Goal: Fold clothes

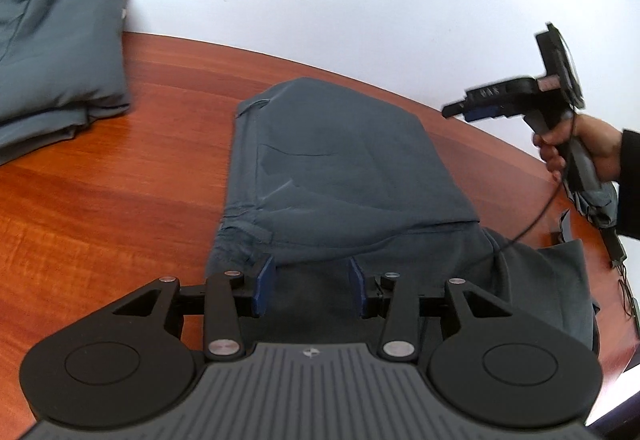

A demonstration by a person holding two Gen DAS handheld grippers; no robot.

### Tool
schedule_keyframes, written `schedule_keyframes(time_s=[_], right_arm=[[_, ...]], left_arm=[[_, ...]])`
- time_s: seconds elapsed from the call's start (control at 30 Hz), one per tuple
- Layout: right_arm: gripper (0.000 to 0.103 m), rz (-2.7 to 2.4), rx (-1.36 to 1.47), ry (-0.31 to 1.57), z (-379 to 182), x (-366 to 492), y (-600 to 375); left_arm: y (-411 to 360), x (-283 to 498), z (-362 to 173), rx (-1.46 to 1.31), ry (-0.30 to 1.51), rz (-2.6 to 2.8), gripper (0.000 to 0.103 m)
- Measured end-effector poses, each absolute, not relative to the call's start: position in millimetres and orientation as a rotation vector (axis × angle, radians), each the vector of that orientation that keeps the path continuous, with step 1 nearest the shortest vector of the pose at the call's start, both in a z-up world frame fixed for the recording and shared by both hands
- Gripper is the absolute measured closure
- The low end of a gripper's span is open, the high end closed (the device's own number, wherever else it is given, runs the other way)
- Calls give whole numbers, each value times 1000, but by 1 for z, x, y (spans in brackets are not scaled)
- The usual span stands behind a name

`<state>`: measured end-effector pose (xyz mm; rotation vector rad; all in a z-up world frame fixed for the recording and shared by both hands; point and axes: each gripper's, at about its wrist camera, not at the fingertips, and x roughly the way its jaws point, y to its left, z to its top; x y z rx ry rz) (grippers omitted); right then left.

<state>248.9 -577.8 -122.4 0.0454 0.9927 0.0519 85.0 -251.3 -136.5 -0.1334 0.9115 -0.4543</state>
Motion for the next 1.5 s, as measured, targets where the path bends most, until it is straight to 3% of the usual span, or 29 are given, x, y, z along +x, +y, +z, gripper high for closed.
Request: schedule_keyframes(time_s=[0.43,0.8,0.83,0.93,1.03,1.23,1.5], right_arm=[[45,360,-86,1038,-166,359,-521],[45,581,-215,1088,-185,382,-476],[46,588,-223,1090,-187,383,-473],[72,618,-220,1095,-190,382,-468],[87,606,-201,1103,-186,380,-472],[92,504,-149,1019,-147,353,-496],[94,346,0,877,-64,247,-542]], left_arm=[[-275,106,-163,-67,985,-514,56],[-266,120,-188,-89,1075,-439,56],[-266,121,-189,-91,1078,-434,56],[-265,120,-190,-85,1083,-428,56],[-268,119,-191,-54,1091,-424,57],[-266,118,-193,-27,1100,-409,59],[-269,113,-192,15,1088,-383,59]])
